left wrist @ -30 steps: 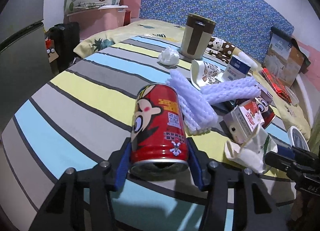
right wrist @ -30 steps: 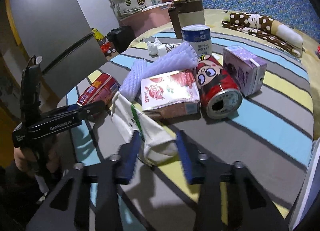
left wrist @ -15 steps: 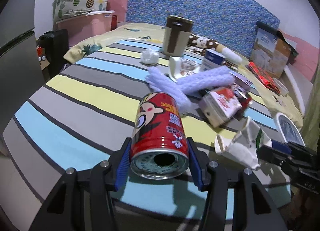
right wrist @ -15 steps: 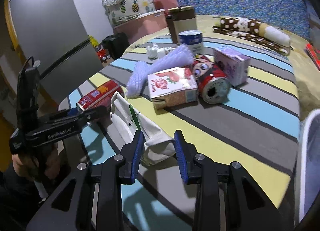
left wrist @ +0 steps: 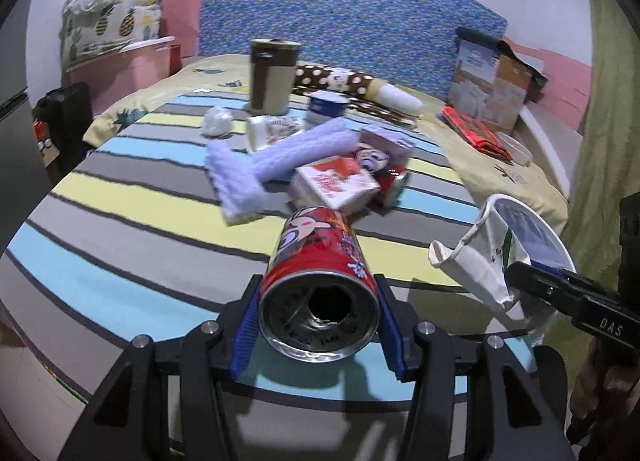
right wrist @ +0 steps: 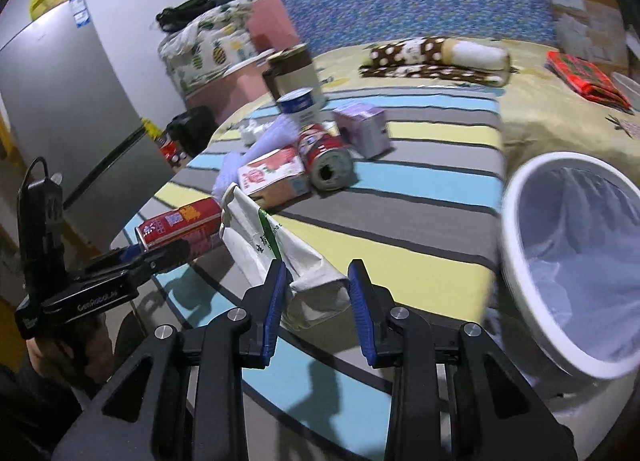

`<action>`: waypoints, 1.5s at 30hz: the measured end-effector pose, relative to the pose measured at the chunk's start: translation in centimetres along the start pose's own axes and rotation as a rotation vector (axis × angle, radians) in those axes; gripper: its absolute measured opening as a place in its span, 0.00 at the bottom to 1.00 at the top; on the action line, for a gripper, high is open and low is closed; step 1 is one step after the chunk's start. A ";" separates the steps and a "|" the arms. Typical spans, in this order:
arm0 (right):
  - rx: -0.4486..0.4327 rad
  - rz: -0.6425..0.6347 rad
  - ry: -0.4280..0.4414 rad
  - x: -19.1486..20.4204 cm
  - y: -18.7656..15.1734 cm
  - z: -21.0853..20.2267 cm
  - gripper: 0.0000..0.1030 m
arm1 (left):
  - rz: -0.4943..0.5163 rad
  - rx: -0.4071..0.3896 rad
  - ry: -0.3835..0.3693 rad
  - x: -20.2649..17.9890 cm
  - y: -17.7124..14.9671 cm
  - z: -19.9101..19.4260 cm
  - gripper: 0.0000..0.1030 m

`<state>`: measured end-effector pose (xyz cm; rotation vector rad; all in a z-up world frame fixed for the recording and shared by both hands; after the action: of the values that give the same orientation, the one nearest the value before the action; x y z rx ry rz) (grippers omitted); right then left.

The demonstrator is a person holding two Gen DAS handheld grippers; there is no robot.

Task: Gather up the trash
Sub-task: 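Carry the red can and white bag to the bin and release both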

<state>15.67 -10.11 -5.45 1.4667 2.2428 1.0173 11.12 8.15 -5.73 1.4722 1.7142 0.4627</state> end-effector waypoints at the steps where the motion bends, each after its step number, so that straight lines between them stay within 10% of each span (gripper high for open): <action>1: -0.006 0.010 -0.007 -0.4 0.0 -0.3 0.33 | 0.007 0.001 -0.008 -0.5 0.0 0.1 0.53; 28: -0.089 0.312 -0.313 -15.8 -2.2 -5.1 0.33 | 0.277 0.116 -0.334 -19.1 2.2 9.6 0.53; 45: -0.055 0.336 -0.419 -19.4 -3.1 -4.6 0.33 | 0.323 0.233 -0.400 -23.1 0.9 14.7 0.53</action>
<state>19.60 -29.82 -7.03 1.8697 1.7032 0.7565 22.73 -16.64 -6.22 1.8768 1.2506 0.1187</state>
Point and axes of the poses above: each gripper's, at about its wrist camera, not at the fingertips, and z roughly the way its jaws point, x to its left, y to its top, the point moved 6 cm from there along z, roughly the way its jaws point, and after that the axes turned 13 degrees about -y, right-handed, at the moved point
